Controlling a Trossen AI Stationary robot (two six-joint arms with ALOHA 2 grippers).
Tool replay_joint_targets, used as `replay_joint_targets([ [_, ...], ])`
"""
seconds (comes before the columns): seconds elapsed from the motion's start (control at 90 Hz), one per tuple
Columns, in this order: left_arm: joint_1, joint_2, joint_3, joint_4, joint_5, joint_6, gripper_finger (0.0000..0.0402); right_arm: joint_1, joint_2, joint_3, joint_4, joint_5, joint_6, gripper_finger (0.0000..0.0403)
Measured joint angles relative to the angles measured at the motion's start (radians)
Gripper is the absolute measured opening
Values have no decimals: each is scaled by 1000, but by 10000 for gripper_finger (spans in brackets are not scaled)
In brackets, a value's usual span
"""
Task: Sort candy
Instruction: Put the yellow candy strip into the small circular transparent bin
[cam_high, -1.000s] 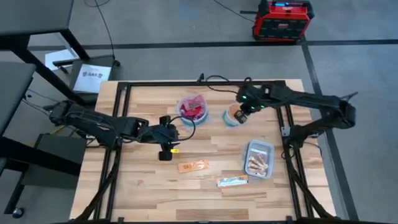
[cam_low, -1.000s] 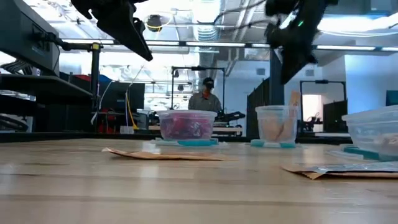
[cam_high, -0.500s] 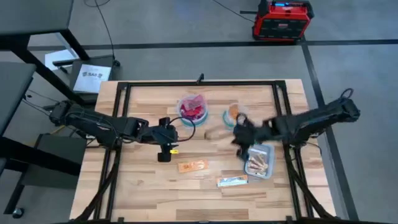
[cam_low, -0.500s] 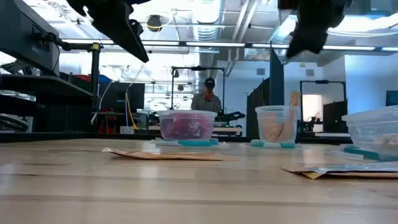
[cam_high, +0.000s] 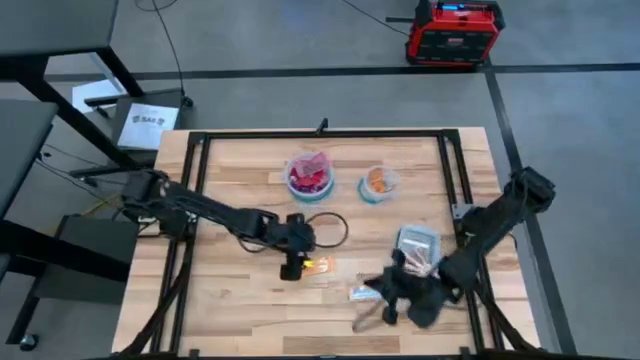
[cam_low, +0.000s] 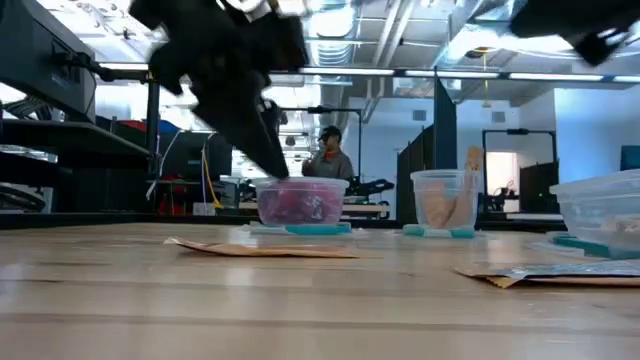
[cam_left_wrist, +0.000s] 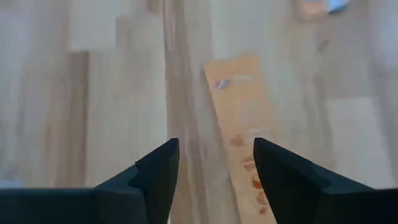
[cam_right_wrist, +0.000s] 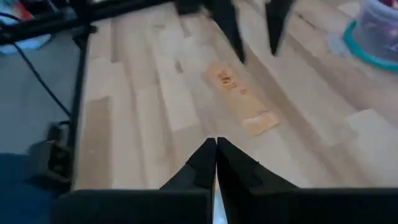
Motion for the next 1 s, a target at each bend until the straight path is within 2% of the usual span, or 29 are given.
replay_joint_targets([
  [0.144, -7, 111, 83, -45, 16, -9, 207, 52, 26, 4, -6, 97, 28, 0],
  [0.433, -18, 259, 141, -61, 16, -26, 203, 64, 23, 4, -22, 106, 31, 0],
  [0.533, -18, 302, 143, -58, 37, -12, 160, 64, 23, 4, -24, 106, 31, 0],
  [0.622, -14, 325, 144, -47, 96, -9, 90, 64, 23, 4, -24, 106, 31, 0],
  [0.711, -13, 328, 145, -46, 104, 8, 22, 64, 23, 4, -27, 105, 31, 0],
  [0.833, -14, 309, 144, -48, 92, 20, 6, 64, 23, 4, -39, 104, 33, 0],
  [1.0, -15, 232, 187, -134, 68, 72, 0, 64, 23, 4, -47, 105, 38, 0],
])
